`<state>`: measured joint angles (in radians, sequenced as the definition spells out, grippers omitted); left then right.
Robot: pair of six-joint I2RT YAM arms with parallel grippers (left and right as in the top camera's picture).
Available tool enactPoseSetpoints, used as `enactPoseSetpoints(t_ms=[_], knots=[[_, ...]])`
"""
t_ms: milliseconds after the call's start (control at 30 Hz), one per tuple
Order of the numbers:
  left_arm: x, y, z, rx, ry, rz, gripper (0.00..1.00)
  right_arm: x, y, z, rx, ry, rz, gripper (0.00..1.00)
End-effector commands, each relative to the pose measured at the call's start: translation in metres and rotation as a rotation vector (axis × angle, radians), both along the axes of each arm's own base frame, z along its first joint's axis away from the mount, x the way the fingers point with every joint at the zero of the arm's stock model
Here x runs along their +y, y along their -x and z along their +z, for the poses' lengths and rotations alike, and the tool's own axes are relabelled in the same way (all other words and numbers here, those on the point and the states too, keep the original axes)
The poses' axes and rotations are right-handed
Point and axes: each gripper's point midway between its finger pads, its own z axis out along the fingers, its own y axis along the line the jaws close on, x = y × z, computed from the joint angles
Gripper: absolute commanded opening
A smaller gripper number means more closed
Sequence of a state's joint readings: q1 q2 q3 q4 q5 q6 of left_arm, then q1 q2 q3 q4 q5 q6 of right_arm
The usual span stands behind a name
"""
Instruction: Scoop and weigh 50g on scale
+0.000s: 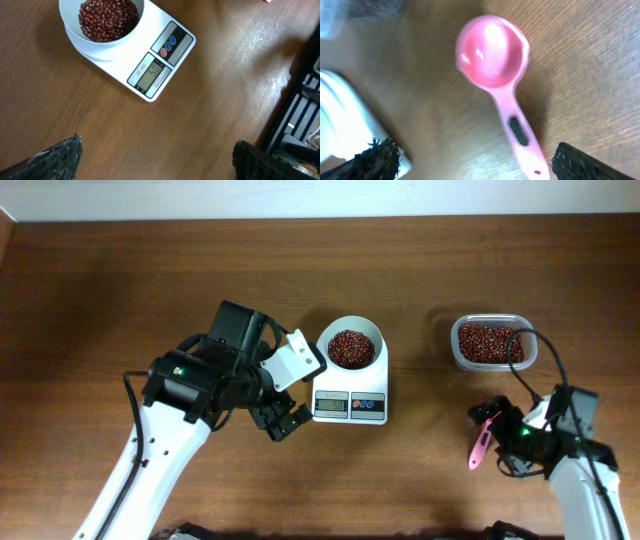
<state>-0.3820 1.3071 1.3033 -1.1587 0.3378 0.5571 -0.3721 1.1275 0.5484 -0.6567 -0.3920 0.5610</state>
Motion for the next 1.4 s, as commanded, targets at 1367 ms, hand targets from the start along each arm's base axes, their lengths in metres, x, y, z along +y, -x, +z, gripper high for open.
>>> enactPoseSetpoints(t_ms=[1367], knots=[[-0.001,0.0,0.0,0.002,0.008,-0.013,0.99,-0.012,-0.005,0.038,0.03,0.061,-0.011,0.99]])
